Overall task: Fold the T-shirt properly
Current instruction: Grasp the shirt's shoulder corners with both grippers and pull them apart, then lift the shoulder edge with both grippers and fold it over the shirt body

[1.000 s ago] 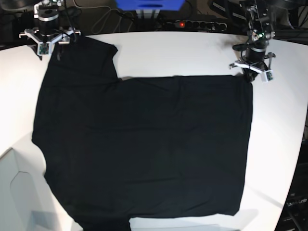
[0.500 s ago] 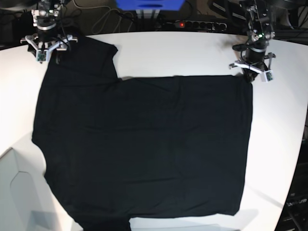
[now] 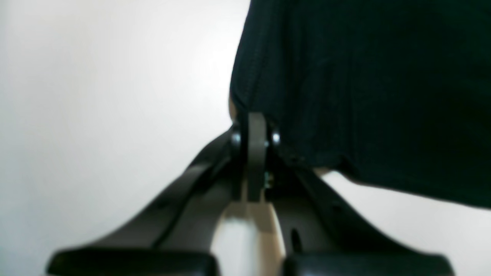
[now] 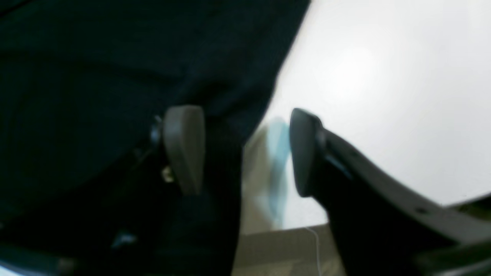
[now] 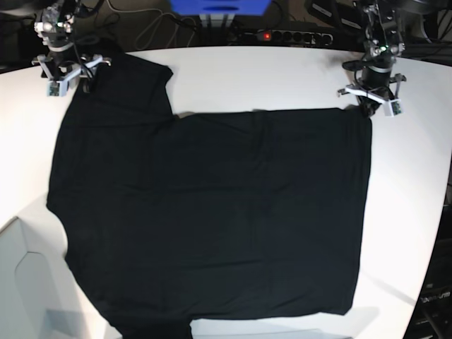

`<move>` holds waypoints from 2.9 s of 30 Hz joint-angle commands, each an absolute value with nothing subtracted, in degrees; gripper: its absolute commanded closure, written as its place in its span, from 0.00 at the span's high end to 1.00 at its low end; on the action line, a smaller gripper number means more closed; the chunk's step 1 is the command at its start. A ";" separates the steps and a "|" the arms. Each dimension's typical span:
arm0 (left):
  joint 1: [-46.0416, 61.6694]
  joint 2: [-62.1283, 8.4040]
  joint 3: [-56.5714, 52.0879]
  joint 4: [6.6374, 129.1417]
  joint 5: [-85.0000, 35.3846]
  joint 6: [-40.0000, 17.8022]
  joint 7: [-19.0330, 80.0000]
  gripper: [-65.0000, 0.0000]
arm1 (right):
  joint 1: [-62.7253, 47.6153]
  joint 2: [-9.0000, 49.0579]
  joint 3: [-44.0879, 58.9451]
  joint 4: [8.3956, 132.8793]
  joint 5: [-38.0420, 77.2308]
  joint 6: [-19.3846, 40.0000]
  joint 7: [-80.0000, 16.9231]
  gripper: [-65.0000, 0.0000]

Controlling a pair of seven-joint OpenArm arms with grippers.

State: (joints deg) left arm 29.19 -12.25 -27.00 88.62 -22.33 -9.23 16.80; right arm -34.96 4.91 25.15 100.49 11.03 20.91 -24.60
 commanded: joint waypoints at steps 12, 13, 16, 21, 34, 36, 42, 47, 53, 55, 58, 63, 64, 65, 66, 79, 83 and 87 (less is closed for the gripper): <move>29.58 -12.88 -27.30 89.36 -22.29 -9.19 16.92 0.00 | -35.56 4.88 29.32 103.52 11.03 26.51 -25.36 0.00; 29.58 -12.88 -27.30 89.45 -22.29 -9.19 16.92 0.00 | -35.74 4.79 30.02 104.48 11.30 26.51 -25.36 0.00; 29.58 -12.88 -27.30 89.89 -22.29 -9.19 16.92 0.00 | -36.00 3.65 31.87 108.00 11.21 26.51 -25.36 0.00; 30.90 -12.35 -30.29 93.32 -22.55 -9.19 17.01 0.00 | -36.44 1.71 35.03 112.92 11.21 26.68 -25.71 0.00; 37.76 -12.44 -31.08 99.03 -22.81 -9.19 16.92 0.00 | -45.93 1.27 35.21 114.95 11.38 26.68 -25.27 0.00; 38.64 -12.35 -32.40 98.86 -22.81 -9.19 16.92 0.00 | -47.34 1.27 35.38 114.95 11.38 26.68 -25.19 0.00; 40.84 -12.53 -33.27 99.82 -22.90 -9.19 16.92 0.00 | -50.51 1.19 35.47 114.95 11.38 26.68 -21.67 0.00; 42.77 -12.44 -33.36 103.87 -22.90 -9.19 16.92 0.00 | -50.86 1.19 35.47 115.12 11.38 26.68 -17.80 0.00; 40.13 -12.70 -33.36 107.56 -22.37 -9.10 17.10 0.00 | -44.44 1.19 35.56 115.56 11.38 26.68 -18.24 0.00; 37.58 -12.70 -33.36 107.65 -22.29 -9.10 17.10 0.00 | -41.45 1.19 35.56 115.65 11.12 26.68 -18.24 0.00; 34.42 -12.79 -33.36 107.65 -22.29 -9.01 18.24 0.00 | -36.79 1.36 35.56 115.56 10.95 26.68 -18.33 0.00; 25.63 -12.79 -33.45 107.03 -22.29 -9.01 24.75 0.00 | -26.86 2.95 35.47 115.21 10.86 26.68 -24.57 0.00; 23.87 -12.62 -33.45 107.03 -22.29 -9.10 26.24 0.00 | -24.92 3.47 35.47 114.95 10.86 26.68 -26.33 0.00; 22.37 -12.53 -33.45 107.03 -22.29 -9.10 27.65 0.00 | -22.99 4.00 35.38 114.59 10.86 26.68 -28.18 0.00; 20.70 -12.44 -33.45 107.03 -22.29 -9.10 29.05 0.00 | -20.62 4.62 35.30 114.24 10.86 26.68 -30.20 0.00; 4.97 -12.62 -33.19 98.77 -22.20 -9.10 35.91 0.00 | 3.21 11.56 30.02 99.30 10.86 26.68 -38.29 0.00; 2.95 -12.79 -33.19 95.52 -22.20 -9.10 35.91 0.00 | 9.36 13.32 26.86 90.86 10.86 26.68 -38.11 0.00; 2.42 -12.88 -33.10 93.67 -22.20 -9.10 35.38 0.00 | 15.08 14.20 24.66 84.62 10.86 26.68 -38.02 0.00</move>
State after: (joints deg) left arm 3.25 -11.90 -32.88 92.77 -22.13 -9.21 37.10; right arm 13.87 13.39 24.40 83.44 10.41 26.98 -39.79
